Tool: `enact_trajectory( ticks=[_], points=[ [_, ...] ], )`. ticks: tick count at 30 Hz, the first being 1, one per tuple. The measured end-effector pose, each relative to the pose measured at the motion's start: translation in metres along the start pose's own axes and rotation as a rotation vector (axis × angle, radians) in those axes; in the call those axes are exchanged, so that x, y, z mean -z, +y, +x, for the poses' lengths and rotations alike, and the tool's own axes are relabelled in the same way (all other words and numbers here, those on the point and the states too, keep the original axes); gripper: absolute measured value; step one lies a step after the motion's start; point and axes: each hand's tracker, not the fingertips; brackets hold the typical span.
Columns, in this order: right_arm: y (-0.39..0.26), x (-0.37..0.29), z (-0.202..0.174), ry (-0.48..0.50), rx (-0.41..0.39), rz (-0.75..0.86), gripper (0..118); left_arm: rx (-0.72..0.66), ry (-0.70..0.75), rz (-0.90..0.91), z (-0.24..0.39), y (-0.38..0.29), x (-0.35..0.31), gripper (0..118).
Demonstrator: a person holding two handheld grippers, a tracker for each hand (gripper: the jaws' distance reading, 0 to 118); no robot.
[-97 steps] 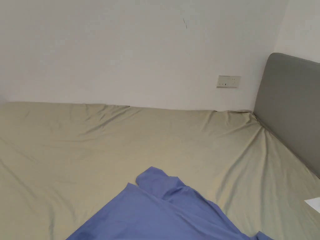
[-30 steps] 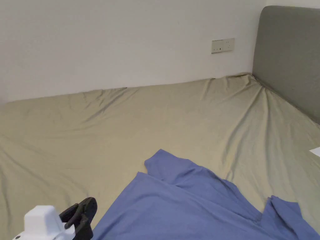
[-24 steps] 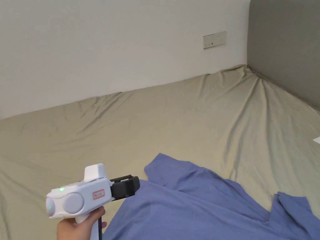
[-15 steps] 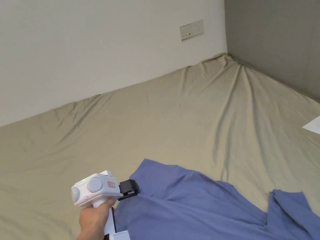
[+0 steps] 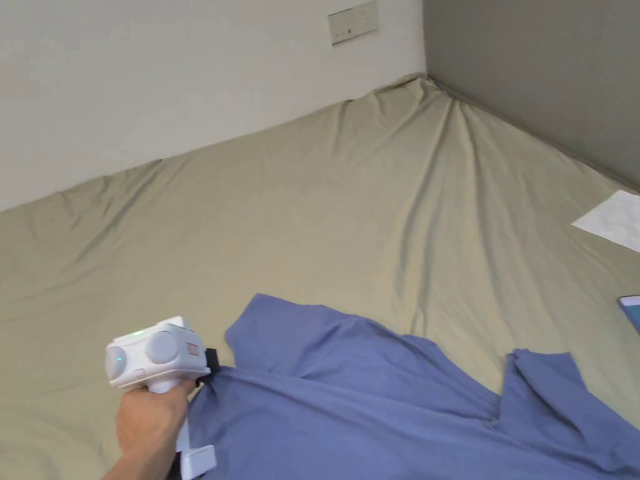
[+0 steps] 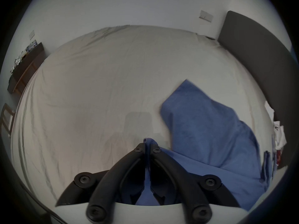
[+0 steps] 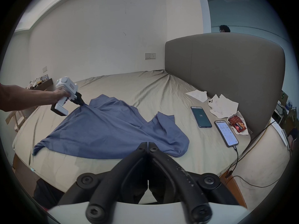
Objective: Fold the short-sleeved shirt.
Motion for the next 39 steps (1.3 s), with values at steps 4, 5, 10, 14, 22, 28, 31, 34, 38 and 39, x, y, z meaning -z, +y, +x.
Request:
enact_trajectory(
  ticks=[4, 5, 10, 14, 22, 28, 31, 34, 38, 39],
  points=[
    [0.0, -0.001, 0.01, -0.008, 0.023, 0.004, 0, 0.021, -0.069, 0.006, -0.003, 0.001, -0.022, 4],
    [-0.001, -0.002, 0.011, -0.008, 0.027, 0.007, 0, 0.012, -0.101, 0.026, -0.005, 0.002, -0.027, 4],
    [-0.006, 0.001, 0.024, -0.018, 0.089, -0.008, 0, -0.006, -0.201, 0.065, -0.01, 0.002, -0.054, 4],
    [-0.008, -0.002, 0.022, -0.027, 0.069, -0.005, 0, 0.026, -0.2, 0.08, -0.014, 0.0, -0.071, 3],
    [0.001, 0.028, 0.051, -0.01, 0.091, -0.011, 21, -0.01, -0.392, 0.193, -0.022, -0.039, -0.163, 3],
    [-0.014, 0.148, 0.114, -0.063, 0.165, -0.223, 101, -0.014, -0.525, 0.288, -0.039, -0.092, -0.235, 3],
    [-0.028, 0.187, 0.13, -0.005, 0.313, -0.324, 78, -0.062, -0.571, 0.317, -0.053, -0.117, -0.261, 3],
    [-0.031, 0.2, 0.127, 0.016, 0.364, -0.332, 75, -0.099, -0.571, 0.338, -0.068, -0.136, -0.278, 3],
    [-0.014, 0.191, 0.112, -0.015, 0.217, -0.322, 17, -0.141, -0.562, 0.364, -0.084, -0.149, -0.29, 3],
    [-0.013, 0.191, 0.109, 0.023, 0.175, -0.306, 7, -0.137, -0.567, 0.365, -0.09, -0.151, -0.29, 3]
  ],
)
